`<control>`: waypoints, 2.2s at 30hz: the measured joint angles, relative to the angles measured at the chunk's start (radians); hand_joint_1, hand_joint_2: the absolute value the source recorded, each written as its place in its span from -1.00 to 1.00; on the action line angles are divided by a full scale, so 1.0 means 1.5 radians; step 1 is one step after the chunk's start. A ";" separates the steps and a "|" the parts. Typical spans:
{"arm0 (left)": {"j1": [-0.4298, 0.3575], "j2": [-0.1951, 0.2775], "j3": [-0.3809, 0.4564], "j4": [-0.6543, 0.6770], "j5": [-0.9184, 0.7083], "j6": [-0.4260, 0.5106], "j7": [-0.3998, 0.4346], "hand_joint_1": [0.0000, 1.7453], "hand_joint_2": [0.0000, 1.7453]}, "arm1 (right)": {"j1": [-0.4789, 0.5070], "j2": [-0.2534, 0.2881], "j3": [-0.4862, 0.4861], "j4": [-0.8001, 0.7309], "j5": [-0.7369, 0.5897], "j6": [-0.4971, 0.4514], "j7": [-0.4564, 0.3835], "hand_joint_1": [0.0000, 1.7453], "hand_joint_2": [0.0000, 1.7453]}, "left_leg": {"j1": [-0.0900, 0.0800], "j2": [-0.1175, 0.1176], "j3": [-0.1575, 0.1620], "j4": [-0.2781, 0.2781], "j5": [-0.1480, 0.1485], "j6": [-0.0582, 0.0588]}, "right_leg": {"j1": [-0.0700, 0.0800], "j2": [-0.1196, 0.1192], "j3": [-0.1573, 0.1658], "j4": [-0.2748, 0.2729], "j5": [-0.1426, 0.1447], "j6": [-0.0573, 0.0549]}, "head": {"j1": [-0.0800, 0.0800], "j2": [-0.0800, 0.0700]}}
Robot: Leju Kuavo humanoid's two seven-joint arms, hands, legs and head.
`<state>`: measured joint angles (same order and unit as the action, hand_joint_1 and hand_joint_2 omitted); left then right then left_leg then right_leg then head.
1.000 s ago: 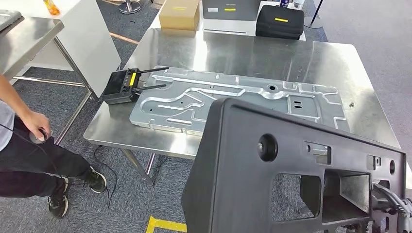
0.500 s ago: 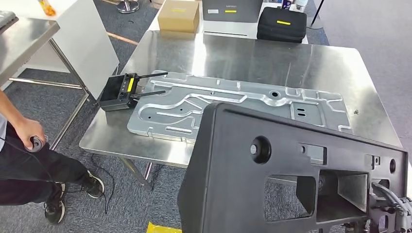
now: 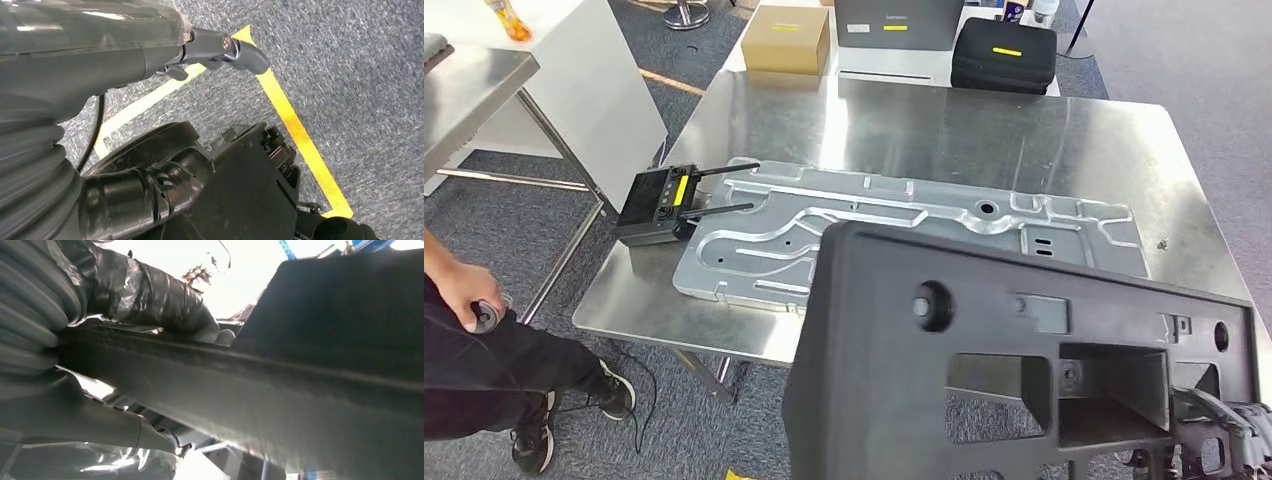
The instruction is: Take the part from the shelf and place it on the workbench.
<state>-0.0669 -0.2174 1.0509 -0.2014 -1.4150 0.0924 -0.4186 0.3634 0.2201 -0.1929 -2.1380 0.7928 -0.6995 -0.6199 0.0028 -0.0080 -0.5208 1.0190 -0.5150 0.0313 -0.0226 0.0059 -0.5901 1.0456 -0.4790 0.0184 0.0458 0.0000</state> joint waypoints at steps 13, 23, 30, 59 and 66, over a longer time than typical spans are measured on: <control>-0.007 -0.004 -0.016 0.000 -0.003 0.016 0.028 -1.00 -1.00 | -0.068 -0.031 0.001 0.026 0.154 0.000 0.101 0.95 1.00 | 0.001 0.000 0.008 -0.011 0.000 -0.014 | 0.002 0.000 0.004 0.001 -0.006 -0.009 | 0.000 0.000; -0.009 -0.004 -0.026 0.000 -0.004 0.016 0.038 -1.00 -1.00 | -0.130 -0.090 0.027 0.061 0.254 0.000 0.211 0.94 1.00 | 0.000 0.000 0.009 -0.010 0.000 -0.015 | 0.002 -0.001 0.008 -0.001 -0.005 -0.008 | 0.000 0.000; -0.017 -0.008 -0.041 0.000 -0.006 0.016 0.051 -1.00 -1.00 | -0.220 -0.198 0.082 0.146 0.346 0.034 0.404 0.98 1.00 | 0.000 0.000 0.009 -0.009 0.000 -0.015 | 0.001 -0.001 0.008 -0.003 -0.003 -0.005 | 0.000 0.000; -0.040 -0.026 -0.099 0.000 -0.006 0.013 0.100 -1.00 -1.00 | -0.413 -0.223 0.206 0.519 0.406 0.154 0.588 1.00 1.00 | 0.000 0.000 0.008 -0.008 0.000 -0.015 | 0.002 -0.002 0.008 -0.003 -0.003 -0.004 | 0.000 0.000; -0.041 -0.026 -0.103 0.000 -0.006 0.010 0.107 -1.00 -1.00 | -0.439 -0.167 0.248 0.574 0.386 0.152 0.599 0.84 1.00 | 0.000 0.000 0.010 -0.008 0.000 -0.015 | 0.002 -0.002 0.008 -0.003 -0.003 -0.004 | 0.000 0.000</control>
<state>-0.1286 -0.2568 0.8966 -0.2014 -1.4244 0.1077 -0.2588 -0.2948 -0.0300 0.1789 -1.2767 1.3722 -0.4717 0.2792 0.0021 -0.0082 -0.5059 1.0066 -0.5146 0.0093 -0.0194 0.0033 -0.5784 1.0416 -0.4829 0.0122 0.0458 0.0000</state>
